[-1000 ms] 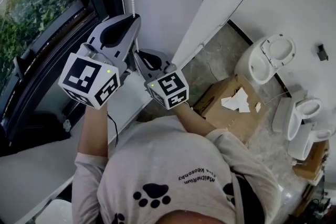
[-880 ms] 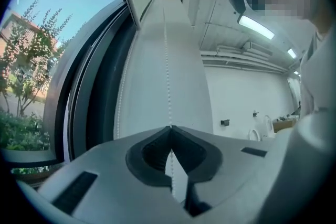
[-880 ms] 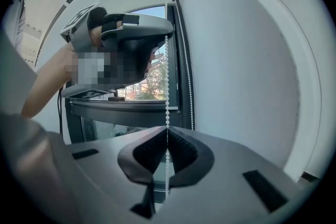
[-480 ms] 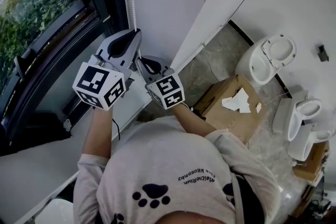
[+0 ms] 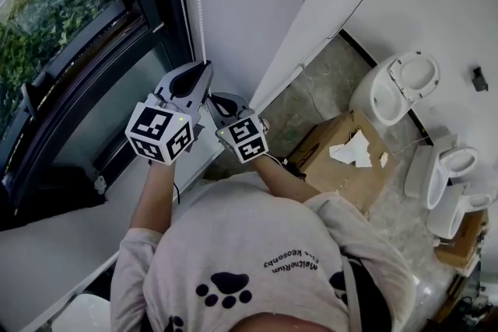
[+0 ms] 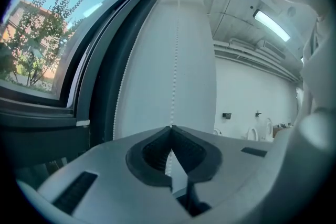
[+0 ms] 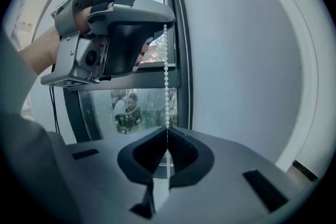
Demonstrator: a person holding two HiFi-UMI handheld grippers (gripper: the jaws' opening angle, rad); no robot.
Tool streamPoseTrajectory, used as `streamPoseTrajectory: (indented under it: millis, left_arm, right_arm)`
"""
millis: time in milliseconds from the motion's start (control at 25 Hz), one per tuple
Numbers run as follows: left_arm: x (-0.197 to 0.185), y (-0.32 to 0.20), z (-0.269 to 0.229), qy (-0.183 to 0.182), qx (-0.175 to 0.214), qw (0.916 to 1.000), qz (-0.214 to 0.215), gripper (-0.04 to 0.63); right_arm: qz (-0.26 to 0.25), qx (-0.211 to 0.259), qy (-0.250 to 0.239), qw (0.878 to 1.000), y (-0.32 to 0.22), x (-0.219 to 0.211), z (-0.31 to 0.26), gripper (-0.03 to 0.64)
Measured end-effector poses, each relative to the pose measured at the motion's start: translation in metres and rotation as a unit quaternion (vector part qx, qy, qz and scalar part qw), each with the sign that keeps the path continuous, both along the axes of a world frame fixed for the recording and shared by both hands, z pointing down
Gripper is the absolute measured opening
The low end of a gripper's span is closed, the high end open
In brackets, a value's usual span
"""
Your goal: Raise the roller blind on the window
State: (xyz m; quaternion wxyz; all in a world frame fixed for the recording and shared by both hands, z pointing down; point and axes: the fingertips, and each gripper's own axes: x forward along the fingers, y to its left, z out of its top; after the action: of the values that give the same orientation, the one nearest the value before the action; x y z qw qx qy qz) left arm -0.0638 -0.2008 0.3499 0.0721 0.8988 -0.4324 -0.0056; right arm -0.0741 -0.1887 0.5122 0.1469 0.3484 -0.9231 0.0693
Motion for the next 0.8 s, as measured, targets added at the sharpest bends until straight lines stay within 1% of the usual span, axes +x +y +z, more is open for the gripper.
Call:
streamPoseTrajectory:
  millis: [280,440,600,720,800]
  left_arm:
    - [0.001,0.0,0.036,-0.002,-0.034,0.9994,0.0,0.009]
    - [0.003,0.002,0.056,-0.005,-0.054,0.9985,0.002,0.009]
    - [0.006,0.003,0.066,-0.007,-0.06,0.9981,0.004,0.009]
    - [0.007,0.003,0.067,-0.006,-0.059,0.9982,0.004,0.009]
    - [0.007,0.003,0.067,-0.004,-0.059,0.9982,0.004,0.009]
  right_arm:
    - [-0.004,-0.032,0.027,0.999,0.004,0.004,0.037,0.009]
    - [-0.007,-0.055,0.034,0.998,0.008,0.006,0.056,0.009]
    - [-0.008,-0.074,0.038,0.997,0.011,0.008,0.065,0.011]
    - [-0.016,-0.073,0.031,0.997,0.012,0.008,0.06,0.012]
    - [-0.02,-0.07,0.025,0.997,0.013,0.009,0.053,0.075]
